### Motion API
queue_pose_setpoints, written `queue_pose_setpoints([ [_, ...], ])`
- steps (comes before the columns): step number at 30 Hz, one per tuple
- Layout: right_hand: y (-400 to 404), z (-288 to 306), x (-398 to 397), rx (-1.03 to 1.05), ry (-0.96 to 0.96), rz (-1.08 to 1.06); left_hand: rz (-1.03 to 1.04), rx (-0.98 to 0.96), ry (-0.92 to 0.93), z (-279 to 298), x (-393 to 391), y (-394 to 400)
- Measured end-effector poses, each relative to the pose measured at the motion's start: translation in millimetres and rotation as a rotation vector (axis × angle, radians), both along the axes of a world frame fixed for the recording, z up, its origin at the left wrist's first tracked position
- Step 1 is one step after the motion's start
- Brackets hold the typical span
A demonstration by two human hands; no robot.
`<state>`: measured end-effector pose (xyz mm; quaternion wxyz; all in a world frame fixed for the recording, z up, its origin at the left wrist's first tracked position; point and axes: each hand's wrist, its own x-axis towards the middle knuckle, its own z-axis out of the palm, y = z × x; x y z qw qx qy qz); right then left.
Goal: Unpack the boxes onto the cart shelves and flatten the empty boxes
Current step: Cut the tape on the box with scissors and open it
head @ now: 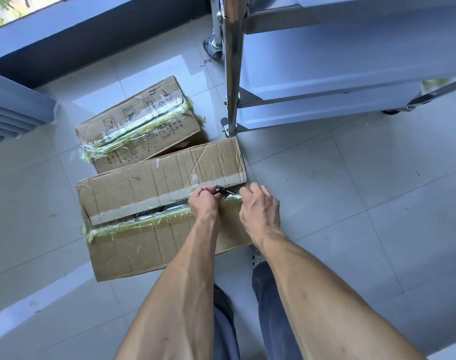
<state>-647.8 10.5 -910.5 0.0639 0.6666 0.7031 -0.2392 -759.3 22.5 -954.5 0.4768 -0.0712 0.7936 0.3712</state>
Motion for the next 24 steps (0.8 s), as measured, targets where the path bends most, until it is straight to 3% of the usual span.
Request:
queue_pose_setpoints([
  [3,0.4,-3.4,5.0,-0.053,0.008,0.162,-0.046,-0.035,0.069,-2.5,-2.2,-4.2],
  [7,7.8,-4.8,2.9,-0.094,0.02,0.293,-0.331,-0.056,0.281,-2.0,-4.7,-23.2],
  [13,38.9,-10.4,11.2,-0.033,-0.121,0.414,-0.537,-0.098,0.407,5.7,4.7,-29.9],
  [19,31.9,-12.4,13.7,-0.149,-0.203,0.164,-0.76,-0.279,0.557,0.2,20.5,-28.2],
  [24,30.9,-12.7,7.8,-0.192,-0.212,-0.002,-0.828,-0.306,0.565,2.4,31.3,-31.7],
])
